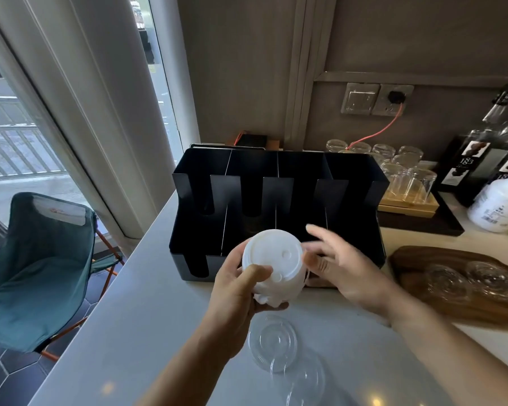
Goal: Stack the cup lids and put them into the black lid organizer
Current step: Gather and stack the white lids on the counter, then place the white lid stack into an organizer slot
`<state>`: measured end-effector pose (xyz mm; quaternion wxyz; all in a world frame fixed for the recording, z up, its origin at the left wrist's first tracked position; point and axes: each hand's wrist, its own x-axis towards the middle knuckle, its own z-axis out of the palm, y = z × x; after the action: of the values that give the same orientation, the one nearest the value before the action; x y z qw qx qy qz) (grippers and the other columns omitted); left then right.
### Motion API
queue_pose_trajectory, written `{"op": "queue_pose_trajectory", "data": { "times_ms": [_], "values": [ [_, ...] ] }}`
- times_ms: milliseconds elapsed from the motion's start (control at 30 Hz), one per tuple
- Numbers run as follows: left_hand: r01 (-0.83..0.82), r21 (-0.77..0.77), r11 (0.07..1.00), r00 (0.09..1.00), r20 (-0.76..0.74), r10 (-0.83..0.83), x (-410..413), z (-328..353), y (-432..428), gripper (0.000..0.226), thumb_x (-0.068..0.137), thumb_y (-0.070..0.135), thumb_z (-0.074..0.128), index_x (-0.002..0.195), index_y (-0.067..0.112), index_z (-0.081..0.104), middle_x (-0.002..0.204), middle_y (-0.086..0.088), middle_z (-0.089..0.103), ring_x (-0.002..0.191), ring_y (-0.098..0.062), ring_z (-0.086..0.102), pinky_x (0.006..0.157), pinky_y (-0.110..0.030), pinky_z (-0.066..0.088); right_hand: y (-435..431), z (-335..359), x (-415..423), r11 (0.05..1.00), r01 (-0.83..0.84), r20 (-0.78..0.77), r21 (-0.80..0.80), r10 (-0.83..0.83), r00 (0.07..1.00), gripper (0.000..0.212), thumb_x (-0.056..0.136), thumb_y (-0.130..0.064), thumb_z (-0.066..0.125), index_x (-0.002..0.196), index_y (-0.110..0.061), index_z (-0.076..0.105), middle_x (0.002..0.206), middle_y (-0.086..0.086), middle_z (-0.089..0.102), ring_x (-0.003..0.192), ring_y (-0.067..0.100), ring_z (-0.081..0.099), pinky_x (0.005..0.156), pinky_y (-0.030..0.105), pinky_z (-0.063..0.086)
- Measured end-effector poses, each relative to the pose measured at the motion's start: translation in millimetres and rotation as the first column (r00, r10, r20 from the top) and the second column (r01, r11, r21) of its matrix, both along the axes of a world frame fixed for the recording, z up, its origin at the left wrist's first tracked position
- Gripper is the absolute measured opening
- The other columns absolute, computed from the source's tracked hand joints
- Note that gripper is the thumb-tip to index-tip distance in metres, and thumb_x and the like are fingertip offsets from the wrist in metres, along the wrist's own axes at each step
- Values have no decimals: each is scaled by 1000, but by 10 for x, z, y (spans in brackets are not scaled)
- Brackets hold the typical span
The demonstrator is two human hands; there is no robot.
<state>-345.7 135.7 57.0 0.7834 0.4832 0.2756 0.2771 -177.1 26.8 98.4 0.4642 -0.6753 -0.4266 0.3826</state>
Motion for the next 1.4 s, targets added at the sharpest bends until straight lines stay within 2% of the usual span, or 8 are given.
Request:
{"op": "queue_pose_trajectory", "data": {
  "times_ms": [167, 367, 500, 667, 800, 967, 1267, 1400],
  "values": [
    [-27, 23, 999, 1000, 13, 27, 128, 49, -143, 61, 72, 12, 65, 130, 32, 66, 124, -15, 71, 106, -45, 71, 71, -45, 61, -139, -122, -230, 964, 258, -372, 68, -215, 903, 46, 78, -42, 73, 121, -25, 68, 111, 2, 75, 108, 23, 70, 94, 49, 57],
    [17, 96, 995, 1000, -28, -15, 294, 93, -340, 62, 69, 13, 65, 125, 40, 66, 114, -6, 77, 108, -40, 71, 84, -50, 57, -143, -152, -319, 895, 427, -365, 131, -357, 860, 34, 78, -34, 82, 109, -29, 69, 104, 5, 75, 98, 25, 72, 90, 53, 58],
    [34, 61, 998, 999, -42, -31, 392, 140, -428, 43, 75, 25, 69, 118, 30, 69, 101, -3, 80, 88, -22, 75, 65, -32, 57, -228, -208, -244, 853, 510, -285, 114, -464, 839, 37, 71, -44, 79, 104, -32, 68, 102, 2, 74, 96, 24, 72, 85, 55, 59],
    [33, 31, 999, 995, -98, -30, 544, 165, -482, 41, 73, 25, 71, 114, 24, 71, 103, -18, 79, 85, -34, 75, 69, -45, 57, -399, -201, -37, 904, 421, -88, 71, -415, 906, 77, 64, -66, 72, 133, -41, 49, 119, -4, 66, 107, 14, 66, 93, 43, 57],
    [26, 43, 999, 993, -115, -20, 685, 194, -494, 44, 73, 18, 68, 117, 20, 70, 103, -22, 78, 90, -44, 75, 60, -40, 60, -527, -70, 171, 948, 288, 253, 134, -314, 915, 102, 66, -82, 63, 150, -56, 11, 158, -23, 19, 140, 3, 37, 111, 38, 42],
    [50, 74, 996, 988, -147, -39, 812, 233, -495, 42, 72, 20, 71, 114, 23, 70, 99, -17, 80, 93, -36, 77, 75, -44, 61, -659, 172, 363, 998, -68, 741, -12, 55, 669, 98, 71, -51, 83, 149, -53, 22, 157, -29, 7, 147, -1, 9, 115, 29, 29],
    [56, 91, 994, 986, -161, -41, 933, 282, -485, 43, 72, 20, 75, 115, 22, 69, 102, -17, 80, 93, -34, 78, 71, -37, 59, -539, 126, 475, 993, -61, 636, 104, -19, 772, 79, 64, -37, 90, 127, -50, 44, 138, -26, 32, 123, -1, 45, 89, 19, 49],
    [57, 102, 993, 981, -191, -37, 1020, 296, -462, 37, 85, 7, 73, 118, 21, 66, 103, -17, 80, 92, -32, 78, 69, -37, 61, -458, 116, 478, 992, -7, 646, 125, -76, 760, 71, 67, -35, 85, 122, -47, 42, 129, -20, 40, 109, 5, 53, 82, 34, 55]
  ]
}}
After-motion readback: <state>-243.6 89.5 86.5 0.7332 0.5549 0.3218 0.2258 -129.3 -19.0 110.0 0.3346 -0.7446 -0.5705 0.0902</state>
